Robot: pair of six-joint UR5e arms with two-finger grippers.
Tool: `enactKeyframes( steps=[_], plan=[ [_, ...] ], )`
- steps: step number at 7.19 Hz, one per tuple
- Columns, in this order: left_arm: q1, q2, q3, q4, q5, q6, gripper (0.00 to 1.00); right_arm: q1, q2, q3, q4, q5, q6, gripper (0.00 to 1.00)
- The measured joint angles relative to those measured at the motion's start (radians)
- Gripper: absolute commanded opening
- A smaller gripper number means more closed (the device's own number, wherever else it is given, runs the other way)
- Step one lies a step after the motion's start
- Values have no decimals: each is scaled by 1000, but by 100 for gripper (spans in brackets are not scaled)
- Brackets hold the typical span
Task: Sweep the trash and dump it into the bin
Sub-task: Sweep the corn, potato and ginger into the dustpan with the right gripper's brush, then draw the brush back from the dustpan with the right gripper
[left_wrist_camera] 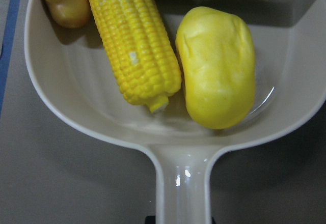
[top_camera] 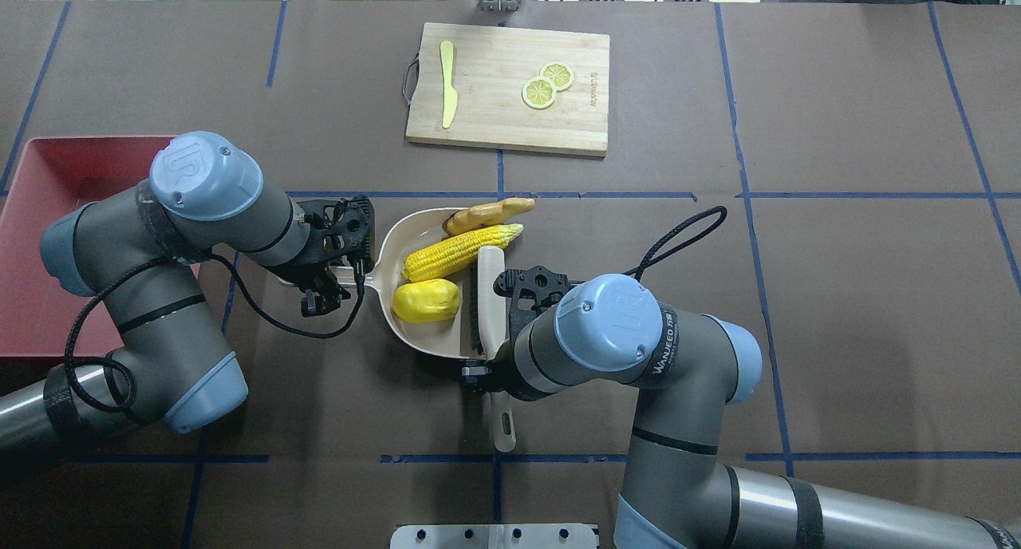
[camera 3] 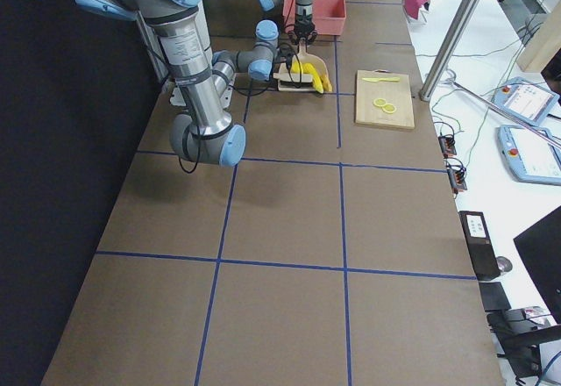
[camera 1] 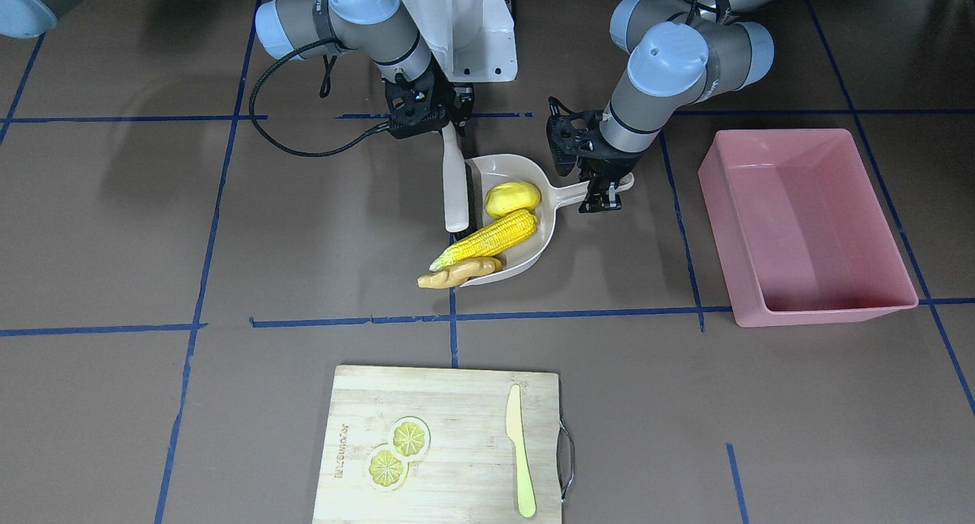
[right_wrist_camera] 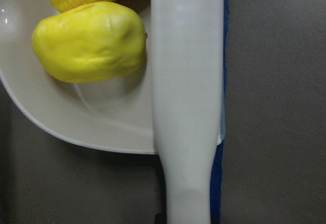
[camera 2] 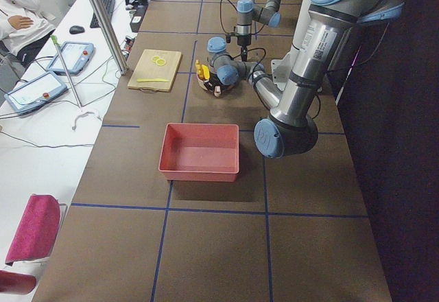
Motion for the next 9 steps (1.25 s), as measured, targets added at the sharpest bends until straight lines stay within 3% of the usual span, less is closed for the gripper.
enactKeyframes(
  steps=[5, 9],
  plan=[
    [-1, 1, 0, -4, 0, -4, 0, -3, -42, 47, -5, -3, 0, 0],
    [-1, 2, 1, -6, 0, -4, 0, 7, -68, 126, -137, -2, -5, 0]
  ],
)
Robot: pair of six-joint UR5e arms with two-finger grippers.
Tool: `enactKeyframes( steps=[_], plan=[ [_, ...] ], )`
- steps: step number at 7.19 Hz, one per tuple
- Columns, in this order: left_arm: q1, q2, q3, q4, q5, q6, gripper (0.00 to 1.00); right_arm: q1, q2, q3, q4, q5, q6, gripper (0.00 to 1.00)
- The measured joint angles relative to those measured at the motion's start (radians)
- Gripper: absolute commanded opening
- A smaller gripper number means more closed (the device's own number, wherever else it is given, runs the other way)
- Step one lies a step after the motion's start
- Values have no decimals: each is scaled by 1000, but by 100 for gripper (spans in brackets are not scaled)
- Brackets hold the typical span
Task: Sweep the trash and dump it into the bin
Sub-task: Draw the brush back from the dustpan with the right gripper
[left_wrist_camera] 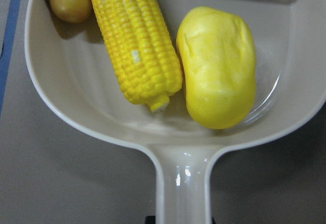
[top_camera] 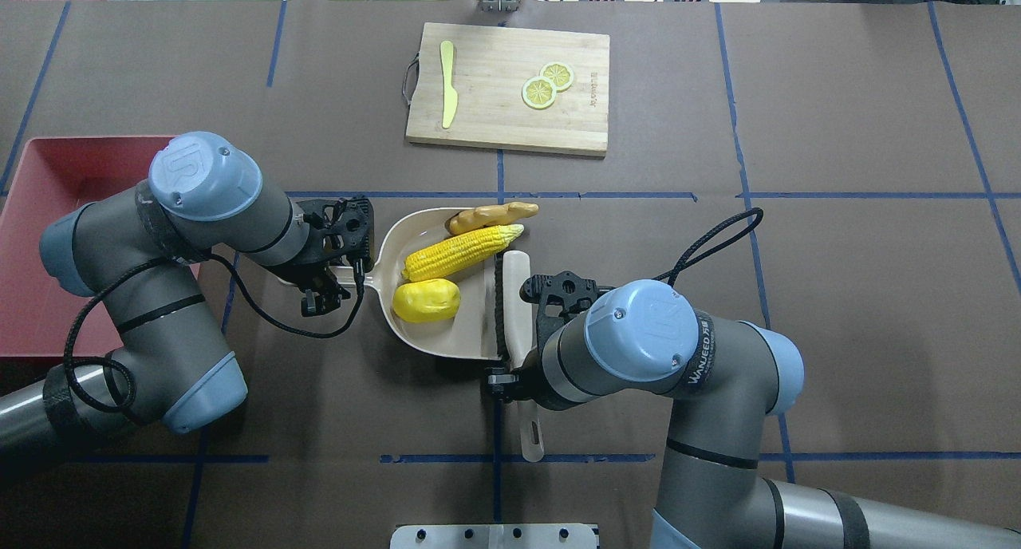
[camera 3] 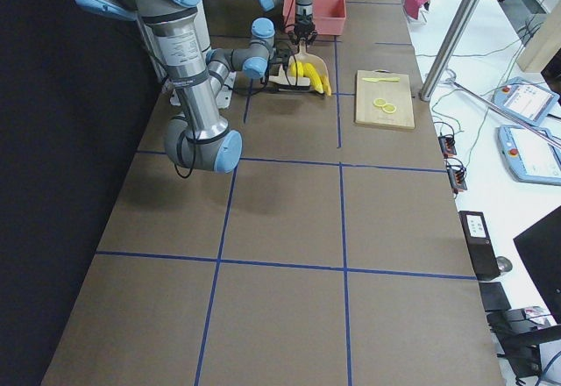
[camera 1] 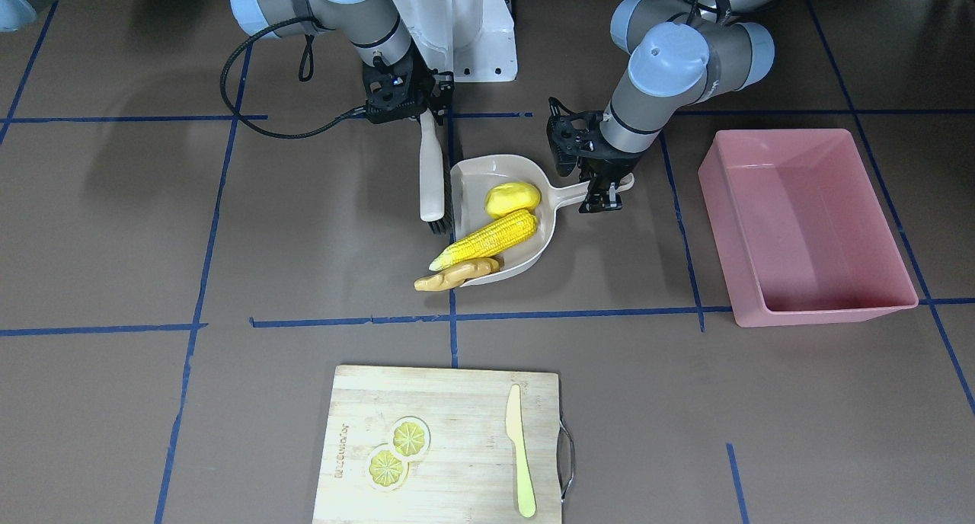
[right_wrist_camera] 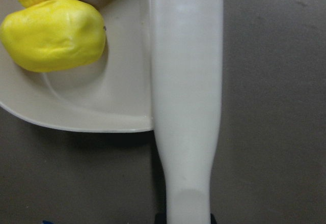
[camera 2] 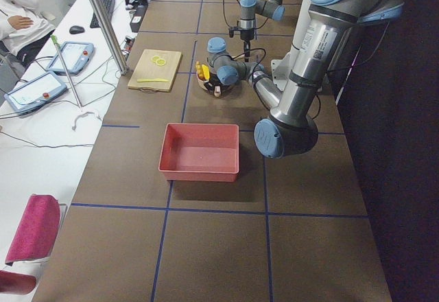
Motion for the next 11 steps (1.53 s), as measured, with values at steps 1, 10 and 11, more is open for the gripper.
enactKeyframes(
  steps=[1, 10, 11],
  plan=[
    [0, 0, 0, 0, 0, 0, 0, 14, -4, 6, -30, 1, -11, 0],
    [-9, 52, 3, -156, -5, -32, 0, 190, -187, 58, -88, 64, -302, 0],
    [-11, 65, 3, -190, -7, -34, 0, 195, -199, 58, -88, 64, -315, 0]
  ],
)
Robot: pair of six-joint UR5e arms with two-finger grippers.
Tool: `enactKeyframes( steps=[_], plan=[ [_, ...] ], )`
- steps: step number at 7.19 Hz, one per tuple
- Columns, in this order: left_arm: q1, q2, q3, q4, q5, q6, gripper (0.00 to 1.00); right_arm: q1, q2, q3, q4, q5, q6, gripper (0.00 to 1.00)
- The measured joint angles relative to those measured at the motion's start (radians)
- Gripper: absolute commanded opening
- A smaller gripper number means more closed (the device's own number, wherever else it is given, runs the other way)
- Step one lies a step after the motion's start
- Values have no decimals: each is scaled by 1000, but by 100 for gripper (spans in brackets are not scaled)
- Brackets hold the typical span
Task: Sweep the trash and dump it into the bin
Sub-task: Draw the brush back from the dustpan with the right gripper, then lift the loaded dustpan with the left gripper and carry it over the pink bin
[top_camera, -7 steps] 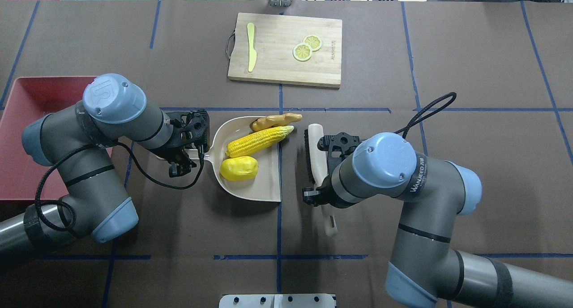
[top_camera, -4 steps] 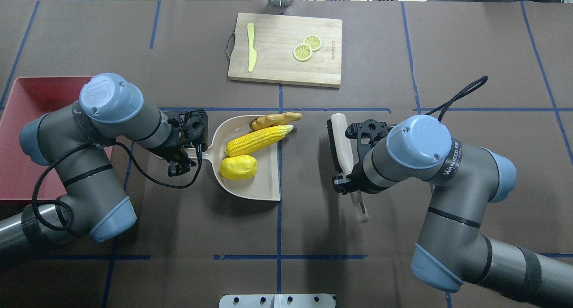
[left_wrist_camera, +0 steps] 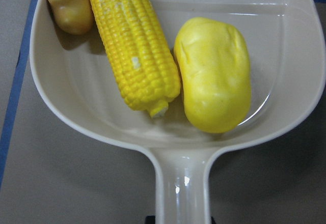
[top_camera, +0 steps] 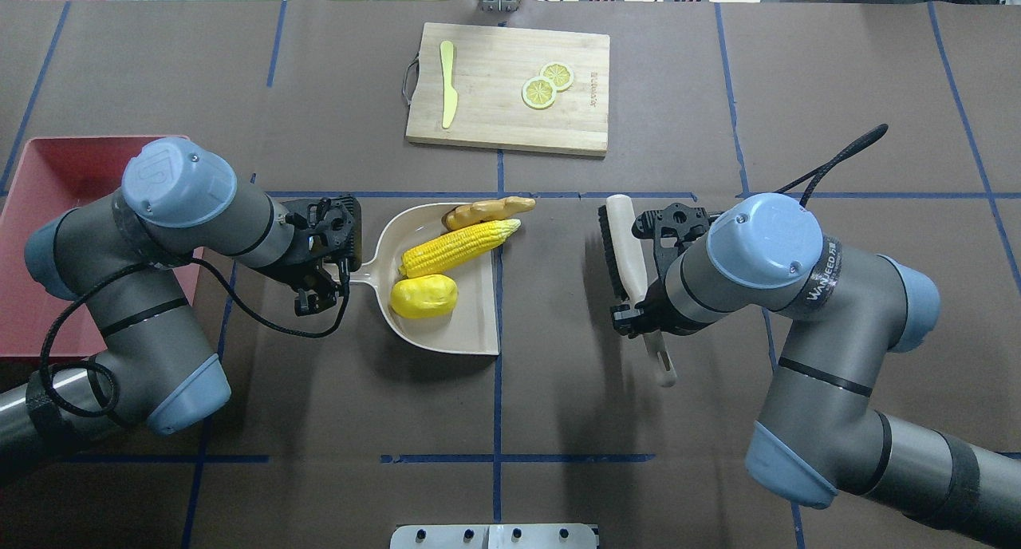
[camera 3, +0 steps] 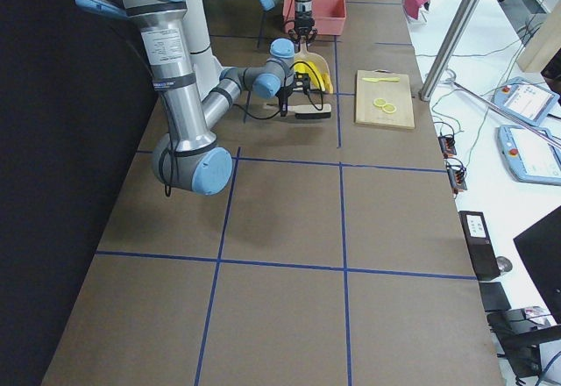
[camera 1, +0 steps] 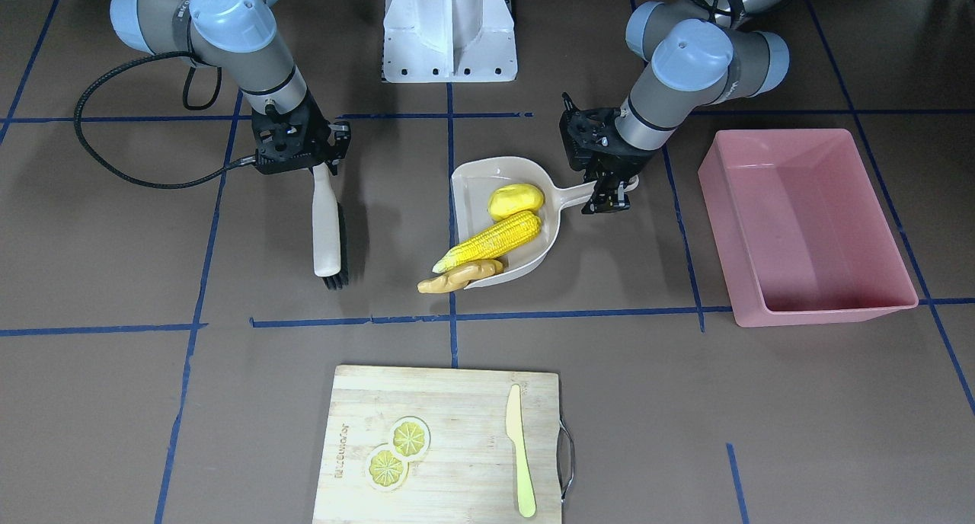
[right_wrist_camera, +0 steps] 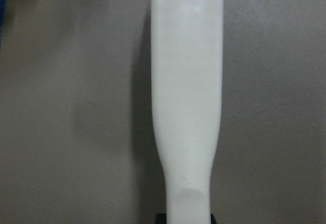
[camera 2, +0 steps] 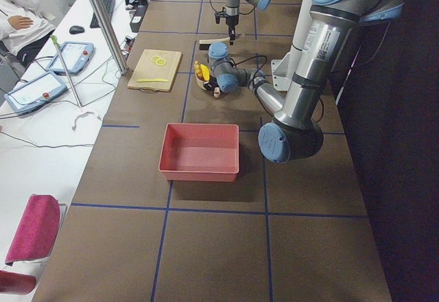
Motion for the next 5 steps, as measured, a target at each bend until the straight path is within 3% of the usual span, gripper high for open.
enactKeyframes(
  steps=[2, 5],
  plan=[
    [-14, 19, -1, -46, -37, -1, 0, 6, -17, 0, 1, 0, -18, 0],
    [-101, 61, -1, -124, -178, 0, 0, 12, -32, -1, 3, -2, -40, 0]
  ],
)
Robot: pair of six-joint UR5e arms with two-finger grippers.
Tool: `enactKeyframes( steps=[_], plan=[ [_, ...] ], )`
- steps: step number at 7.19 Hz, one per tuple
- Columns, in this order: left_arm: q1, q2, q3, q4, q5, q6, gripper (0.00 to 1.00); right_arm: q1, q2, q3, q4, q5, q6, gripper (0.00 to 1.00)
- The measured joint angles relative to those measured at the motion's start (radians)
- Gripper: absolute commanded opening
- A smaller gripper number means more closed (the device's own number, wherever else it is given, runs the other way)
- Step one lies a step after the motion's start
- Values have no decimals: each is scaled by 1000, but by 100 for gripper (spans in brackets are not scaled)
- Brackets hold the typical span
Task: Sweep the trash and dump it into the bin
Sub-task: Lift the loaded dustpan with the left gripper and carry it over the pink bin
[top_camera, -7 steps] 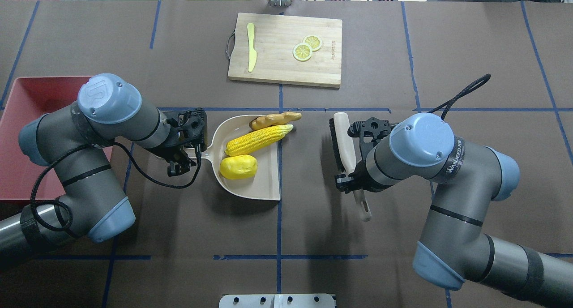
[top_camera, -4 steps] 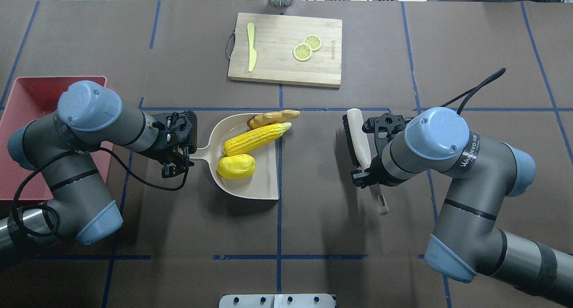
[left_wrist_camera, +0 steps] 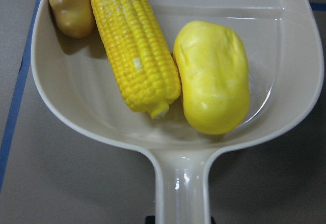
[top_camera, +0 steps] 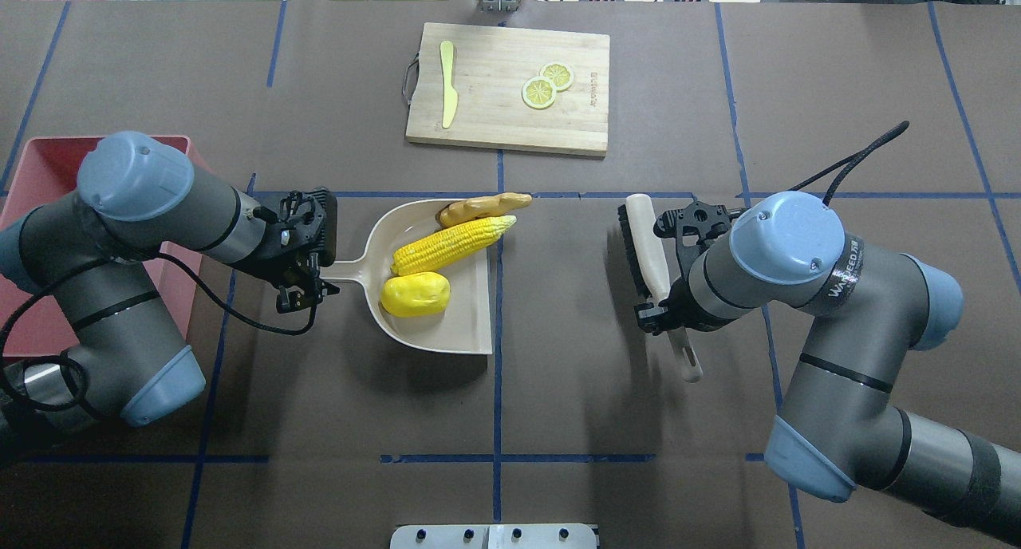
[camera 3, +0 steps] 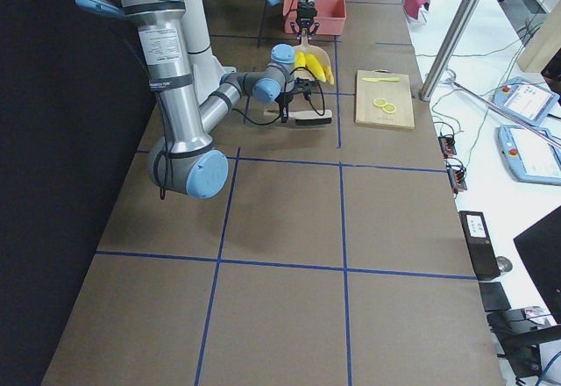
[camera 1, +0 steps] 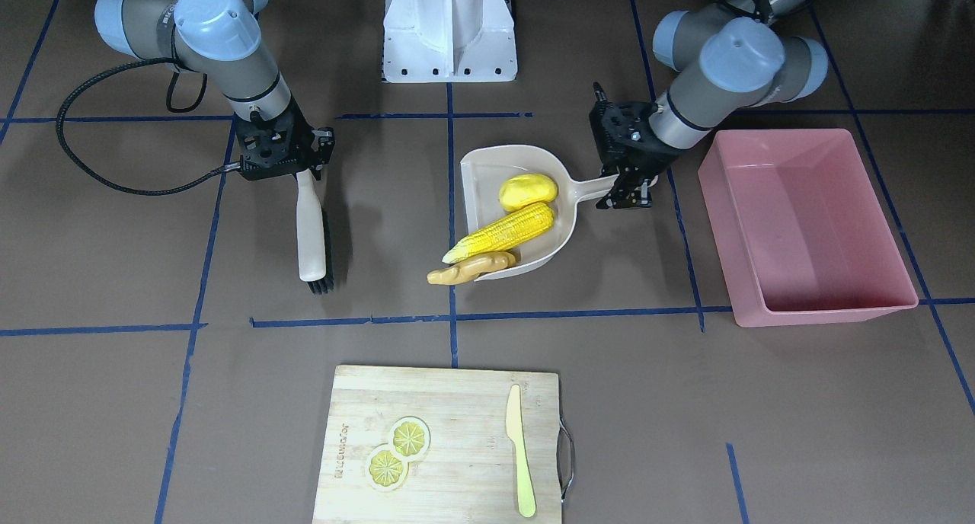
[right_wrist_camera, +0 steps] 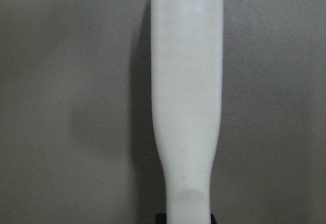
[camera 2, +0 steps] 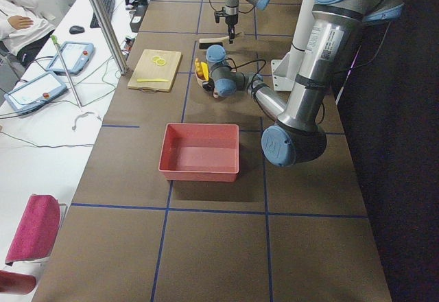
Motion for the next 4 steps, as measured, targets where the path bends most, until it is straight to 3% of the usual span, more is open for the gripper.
enactKeyframes(
  steps=[4],
  plan=[
    [-202, 99, 22, -166, -269, 10, 0, -1, -5, -3, 3, -11, -15, 0]
  ],
)
